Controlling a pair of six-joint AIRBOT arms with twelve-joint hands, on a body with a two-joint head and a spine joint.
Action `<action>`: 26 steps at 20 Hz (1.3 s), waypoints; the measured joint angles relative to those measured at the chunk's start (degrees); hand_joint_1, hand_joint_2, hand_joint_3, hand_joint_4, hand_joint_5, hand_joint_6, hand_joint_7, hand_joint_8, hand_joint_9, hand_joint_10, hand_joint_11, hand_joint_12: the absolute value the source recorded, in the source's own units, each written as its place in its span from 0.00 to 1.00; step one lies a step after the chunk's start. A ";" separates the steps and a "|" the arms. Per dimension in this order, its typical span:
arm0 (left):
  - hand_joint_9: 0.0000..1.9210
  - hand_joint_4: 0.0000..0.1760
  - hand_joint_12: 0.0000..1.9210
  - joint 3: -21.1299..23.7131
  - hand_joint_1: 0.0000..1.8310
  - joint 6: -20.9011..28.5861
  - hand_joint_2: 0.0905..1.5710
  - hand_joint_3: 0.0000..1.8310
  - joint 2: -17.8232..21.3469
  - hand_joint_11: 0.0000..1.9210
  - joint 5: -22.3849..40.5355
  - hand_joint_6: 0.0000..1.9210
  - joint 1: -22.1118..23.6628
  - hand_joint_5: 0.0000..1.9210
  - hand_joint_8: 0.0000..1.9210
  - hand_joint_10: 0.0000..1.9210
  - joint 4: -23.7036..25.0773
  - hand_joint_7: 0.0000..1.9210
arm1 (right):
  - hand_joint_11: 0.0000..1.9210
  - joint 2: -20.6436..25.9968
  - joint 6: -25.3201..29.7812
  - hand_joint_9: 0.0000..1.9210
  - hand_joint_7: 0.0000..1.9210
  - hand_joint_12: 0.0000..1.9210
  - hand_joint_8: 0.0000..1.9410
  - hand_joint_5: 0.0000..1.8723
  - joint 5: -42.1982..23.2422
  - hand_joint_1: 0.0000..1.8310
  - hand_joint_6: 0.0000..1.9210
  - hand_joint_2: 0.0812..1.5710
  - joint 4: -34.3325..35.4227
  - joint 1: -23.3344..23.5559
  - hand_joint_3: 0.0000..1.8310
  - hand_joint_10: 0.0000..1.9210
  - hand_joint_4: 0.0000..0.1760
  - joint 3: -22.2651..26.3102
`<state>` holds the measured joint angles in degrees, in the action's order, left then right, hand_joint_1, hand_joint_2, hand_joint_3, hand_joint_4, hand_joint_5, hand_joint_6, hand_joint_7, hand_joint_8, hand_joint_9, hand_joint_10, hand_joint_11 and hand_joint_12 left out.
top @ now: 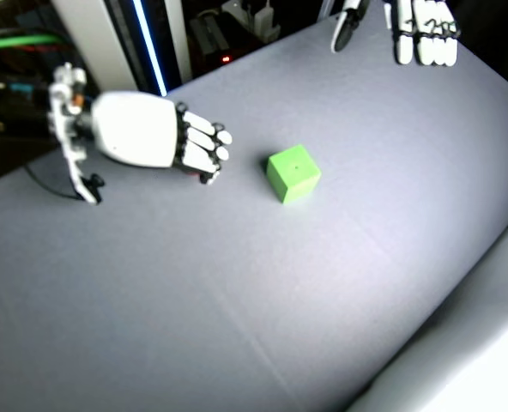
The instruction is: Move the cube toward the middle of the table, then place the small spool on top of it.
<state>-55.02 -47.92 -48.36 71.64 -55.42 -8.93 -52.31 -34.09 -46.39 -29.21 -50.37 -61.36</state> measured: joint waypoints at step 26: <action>0.10 0.39 0.44 0.17 0.50 0.26 0.61 0.00 -0.13 0.00 0.42 0.00 -0.94 0.15 0.00 0.00 -0.70 0.11 | 0.54 -3.04 0.04 0.48 0.37 0.96 0.78 0.57 0.87 0.64 0.44 0.67 2.95 2.12 0.00 0.89 0.00 -2.56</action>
<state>-54.85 -47.66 -48.49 72.05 -56.36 -9.63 -55.35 -34.04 -45.52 -26.26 -48.25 -63.92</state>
